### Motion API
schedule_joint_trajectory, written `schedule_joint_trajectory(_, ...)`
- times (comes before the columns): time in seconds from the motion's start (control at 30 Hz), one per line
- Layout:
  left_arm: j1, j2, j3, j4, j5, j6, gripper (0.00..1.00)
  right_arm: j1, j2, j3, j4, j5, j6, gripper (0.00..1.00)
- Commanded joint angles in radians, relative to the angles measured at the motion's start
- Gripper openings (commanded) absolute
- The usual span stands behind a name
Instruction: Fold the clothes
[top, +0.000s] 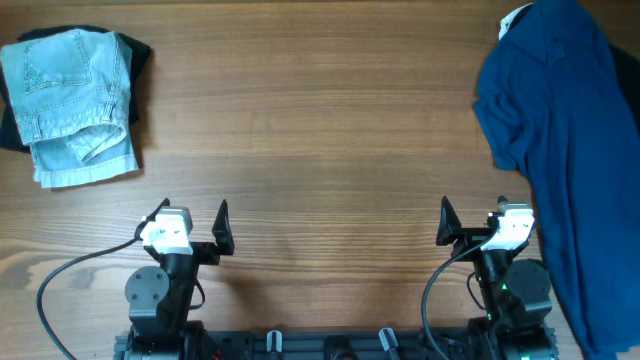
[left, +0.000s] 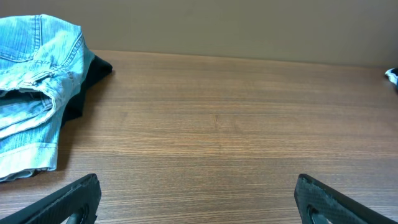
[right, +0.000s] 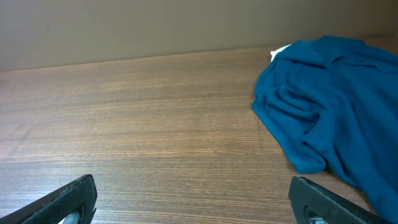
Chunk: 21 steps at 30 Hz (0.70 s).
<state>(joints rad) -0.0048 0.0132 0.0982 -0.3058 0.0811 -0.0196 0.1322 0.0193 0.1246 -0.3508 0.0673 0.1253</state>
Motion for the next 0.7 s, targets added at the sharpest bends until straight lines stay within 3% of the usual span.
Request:
schedule_joint_trajectory(0.0, -0.004, 0.001, -0.005, 0.003, 0.016, 0.012, 1.0, 0.004, -0.005, -0.001, 0.002, -0.016, -0.018, 1.0)
schedule_joint_trajectory(0.53, -0.004, 0.001, -0.005, 0.003, 0.016, 0.013, 1.0, 0.004, -0.005, -0.001, 0.008, -0.01, -0.022, 1.0)
schedule_joint_trajectory(0.67, -0.004, 0.001, -0.005, 0.003, 0.016, 0.013, 1.0, 0.004, -0.005, 0.0, 0.037, -0.017, 0.12, 0.99)
